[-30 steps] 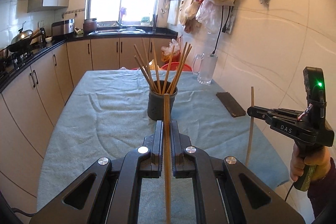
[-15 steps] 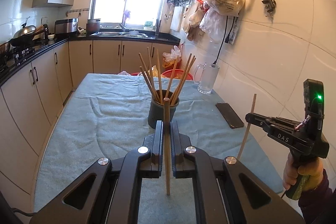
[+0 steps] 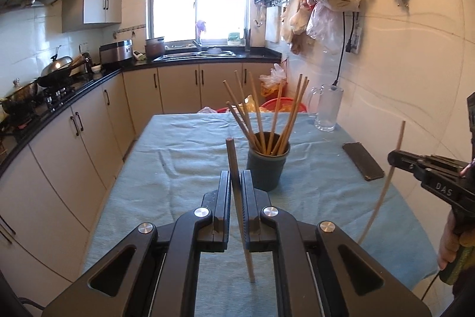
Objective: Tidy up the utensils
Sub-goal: 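Position both held chopsticks upright over the opening of the holder cup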
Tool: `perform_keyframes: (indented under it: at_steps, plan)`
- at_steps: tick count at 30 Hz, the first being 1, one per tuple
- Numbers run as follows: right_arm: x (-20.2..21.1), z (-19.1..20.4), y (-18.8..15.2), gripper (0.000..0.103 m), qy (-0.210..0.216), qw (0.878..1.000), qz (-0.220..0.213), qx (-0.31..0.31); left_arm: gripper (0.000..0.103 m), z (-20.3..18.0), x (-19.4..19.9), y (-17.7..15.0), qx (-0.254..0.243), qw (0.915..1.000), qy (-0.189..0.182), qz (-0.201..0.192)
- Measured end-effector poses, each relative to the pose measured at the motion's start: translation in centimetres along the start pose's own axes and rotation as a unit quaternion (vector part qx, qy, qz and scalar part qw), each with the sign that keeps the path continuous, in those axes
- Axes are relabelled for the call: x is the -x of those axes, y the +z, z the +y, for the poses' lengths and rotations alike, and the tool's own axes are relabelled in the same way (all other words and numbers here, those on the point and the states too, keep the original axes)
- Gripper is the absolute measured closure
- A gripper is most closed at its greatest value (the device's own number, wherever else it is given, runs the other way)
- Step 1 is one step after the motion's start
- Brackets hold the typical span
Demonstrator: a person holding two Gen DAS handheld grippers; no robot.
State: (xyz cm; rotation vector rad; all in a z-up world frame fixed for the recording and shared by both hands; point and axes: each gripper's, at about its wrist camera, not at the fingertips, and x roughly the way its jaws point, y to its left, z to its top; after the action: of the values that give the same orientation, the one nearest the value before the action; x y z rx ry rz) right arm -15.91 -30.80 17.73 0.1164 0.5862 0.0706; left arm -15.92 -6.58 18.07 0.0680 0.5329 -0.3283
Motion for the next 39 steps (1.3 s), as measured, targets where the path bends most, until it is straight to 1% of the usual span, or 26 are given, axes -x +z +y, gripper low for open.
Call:
perform_keyframes:
  at_steps: [20, 31, 39]
  plan:
    - [1.4, 0.2, 0.3, 0.096, 0.004, 1.000, -0.008, 0.000, 0.097, 0.3, 0.1, -0.2, 0.001, 1.0000, -0.001, 0.002]
    - [2.4, 0.6, -0.1, 0.096, 0.004, 1.000, -0.019, 0.003, 0.097, -0.3, 1.4, -0.5, -0.003, 1.0000, -0.003, -0.006]
    - [3.0, 0.7, -0.2, 0.096, 0.004, 1.000, -0.024, 0.002, 0.097, -0.6, 1.7, -0.4, -0.004, 1.0000, -0.004, -0.006]
